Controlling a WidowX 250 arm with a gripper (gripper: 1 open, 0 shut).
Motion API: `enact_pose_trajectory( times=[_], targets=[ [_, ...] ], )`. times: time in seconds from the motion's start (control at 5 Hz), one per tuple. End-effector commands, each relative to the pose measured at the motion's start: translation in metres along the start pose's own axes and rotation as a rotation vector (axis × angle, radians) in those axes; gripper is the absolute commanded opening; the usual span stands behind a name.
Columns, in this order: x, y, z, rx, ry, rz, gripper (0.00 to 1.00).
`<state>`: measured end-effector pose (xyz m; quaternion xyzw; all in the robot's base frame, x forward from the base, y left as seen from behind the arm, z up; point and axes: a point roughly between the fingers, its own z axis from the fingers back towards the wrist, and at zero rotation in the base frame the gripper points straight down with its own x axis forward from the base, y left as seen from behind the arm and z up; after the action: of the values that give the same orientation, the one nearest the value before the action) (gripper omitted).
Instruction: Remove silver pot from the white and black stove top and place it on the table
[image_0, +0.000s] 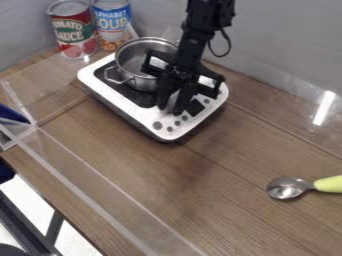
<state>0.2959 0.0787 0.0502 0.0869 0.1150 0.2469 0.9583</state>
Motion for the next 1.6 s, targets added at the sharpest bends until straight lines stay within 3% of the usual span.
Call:
enact_pose_trajectory(
  times=[0.0,0.4,0.8,1.4],
  targets=[
    [0.004,0.001,0.006,-0.009,-0.011,0.004,0.0],
    [-0.017,-0.016,0.033,-0.047,0.005,0.021,0.0],
    [-0.031,-0.046,0.066,-0.005,-0.063,-0.18,0.0],
    [-0.033,-0.034,0.086,0.028,-0.11,-0.311,0.0]
  ],
)
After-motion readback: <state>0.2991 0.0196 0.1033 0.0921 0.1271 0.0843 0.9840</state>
